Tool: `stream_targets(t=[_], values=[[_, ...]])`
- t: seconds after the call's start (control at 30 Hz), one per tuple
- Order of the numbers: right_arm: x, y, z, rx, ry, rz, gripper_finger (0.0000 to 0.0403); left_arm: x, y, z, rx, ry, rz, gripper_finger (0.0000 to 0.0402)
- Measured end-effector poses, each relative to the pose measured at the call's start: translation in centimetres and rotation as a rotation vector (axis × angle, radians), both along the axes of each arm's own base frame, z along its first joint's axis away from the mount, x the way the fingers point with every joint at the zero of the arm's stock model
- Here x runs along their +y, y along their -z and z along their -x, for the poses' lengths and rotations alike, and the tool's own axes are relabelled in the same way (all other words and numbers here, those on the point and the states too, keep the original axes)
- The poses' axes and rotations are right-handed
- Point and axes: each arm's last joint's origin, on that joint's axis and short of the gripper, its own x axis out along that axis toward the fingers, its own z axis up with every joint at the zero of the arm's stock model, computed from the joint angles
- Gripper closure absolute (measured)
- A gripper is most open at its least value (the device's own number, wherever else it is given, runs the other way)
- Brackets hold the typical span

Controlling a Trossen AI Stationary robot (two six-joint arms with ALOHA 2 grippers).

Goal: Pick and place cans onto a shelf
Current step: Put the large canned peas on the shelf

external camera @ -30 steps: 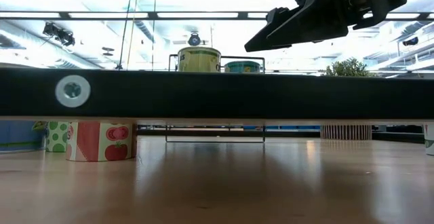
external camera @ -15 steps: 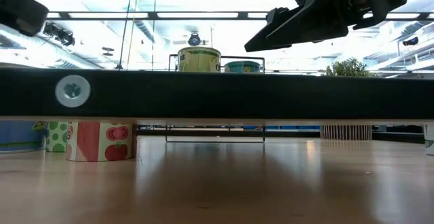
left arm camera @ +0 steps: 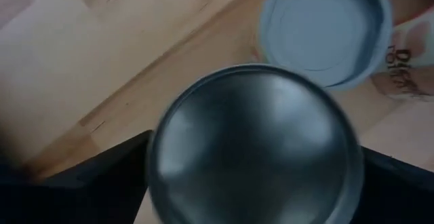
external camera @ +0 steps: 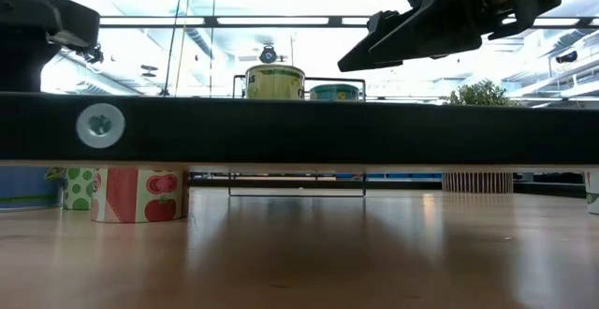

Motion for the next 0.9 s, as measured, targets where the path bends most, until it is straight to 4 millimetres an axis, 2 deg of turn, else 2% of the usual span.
stream_targets(t=[0.13, 0.43, 0.6, 0.73, 0.9], values=[[0.0, 0.0, 0.0, 0.000, 0.000, 0.000, 0.0089, -0.1, 0.0, -0.2, -0.009, 0.006, 0.012, 0.0019], [0.0, 0.1, 0.3, 0.032, 0.001, 0.007, 0.0089, -0.4, -0.6, -0.3, 0.031, 0.093, 0.046, 0.0093], [0.0, -1.5, 1.5, 0.027, 0.050, -0.003, 0.0089, -1.5, -4.1, -1.6, -0.048, 0.190, 0.119, 0.0092], [-0.1, -3.0, 2.7, 0.006, 0.098, -0.021, 0.0089, -1.8, -7.2, -3.4, -0.169, 0.233, 0.098, 0.0084], [0.2, -3.7, 3.6, 0.013, 0.108, -0.079, 0.0089, -1.2, -8.2, -7.3, -0.177, 0.335, 0.050, 0.0084]])
